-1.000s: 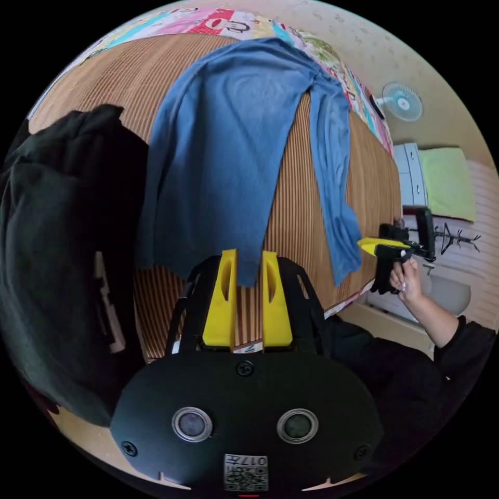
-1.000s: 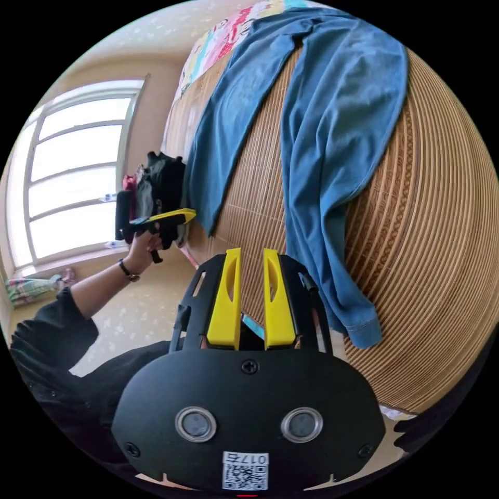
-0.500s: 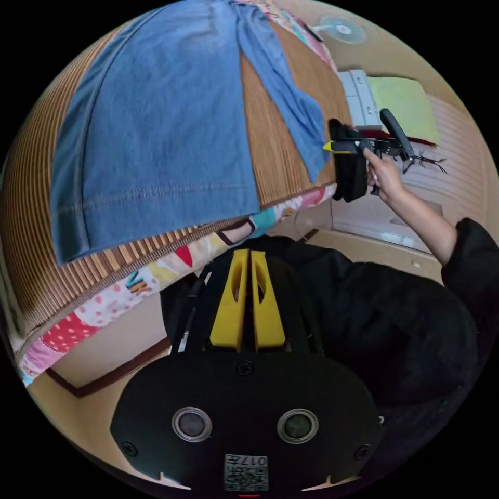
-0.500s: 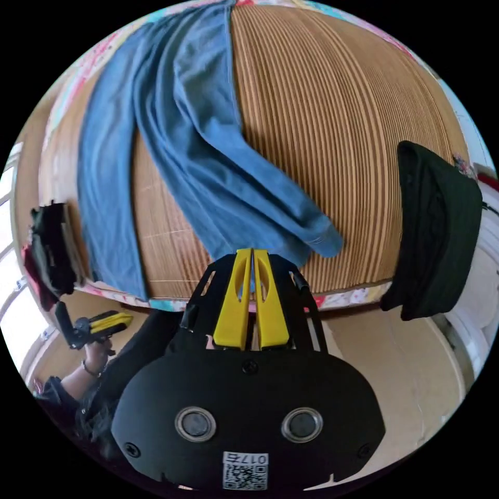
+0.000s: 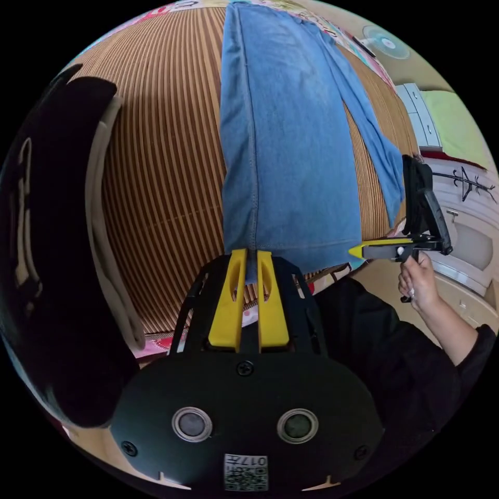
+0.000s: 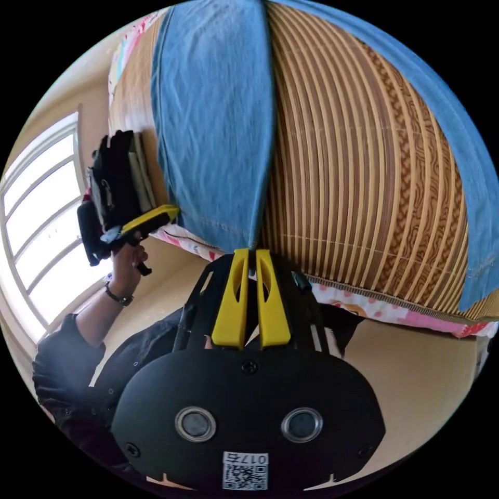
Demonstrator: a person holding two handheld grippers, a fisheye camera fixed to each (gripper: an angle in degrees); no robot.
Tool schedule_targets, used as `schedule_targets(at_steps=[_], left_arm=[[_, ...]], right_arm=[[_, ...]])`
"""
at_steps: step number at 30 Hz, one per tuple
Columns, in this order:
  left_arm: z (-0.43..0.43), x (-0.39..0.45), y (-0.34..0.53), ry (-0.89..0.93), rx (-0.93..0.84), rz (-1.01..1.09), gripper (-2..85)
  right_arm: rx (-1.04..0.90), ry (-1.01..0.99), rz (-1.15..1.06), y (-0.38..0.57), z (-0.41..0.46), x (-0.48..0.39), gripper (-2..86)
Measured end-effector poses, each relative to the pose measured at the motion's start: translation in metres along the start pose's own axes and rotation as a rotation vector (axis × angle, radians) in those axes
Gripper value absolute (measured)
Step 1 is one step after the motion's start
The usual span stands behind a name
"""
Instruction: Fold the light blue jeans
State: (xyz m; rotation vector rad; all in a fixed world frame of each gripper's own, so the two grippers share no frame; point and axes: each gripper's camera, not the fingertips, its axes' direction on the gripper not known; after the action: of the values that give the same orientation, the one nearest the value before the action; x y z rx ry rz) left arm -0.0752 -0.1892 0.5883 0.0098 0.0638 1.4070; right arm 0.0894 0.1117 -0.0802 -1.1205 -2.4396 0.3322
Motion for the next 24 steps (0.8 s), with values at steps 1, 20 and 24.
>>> schedule_targets(at_steps=[1,20,24], left_arm=[[0.001,-0.002,0.001,0.015,-0.019,0.002,2.3],[0.027,0.017,0.102,0.301,0.204,-0.124,5.6],[0.075,0.116,0.029,0.428,0.055,0.109,6.8]], right_arm=[[0.004,-0.037,-0.016,0.012,-0.008,-0.007,3.6],[0.494,-0.030,0.064,0.221,-0.325,0.068,6.4],[0.489,-0.040,0.154,0.232,-0.368,0.099,9.1]])
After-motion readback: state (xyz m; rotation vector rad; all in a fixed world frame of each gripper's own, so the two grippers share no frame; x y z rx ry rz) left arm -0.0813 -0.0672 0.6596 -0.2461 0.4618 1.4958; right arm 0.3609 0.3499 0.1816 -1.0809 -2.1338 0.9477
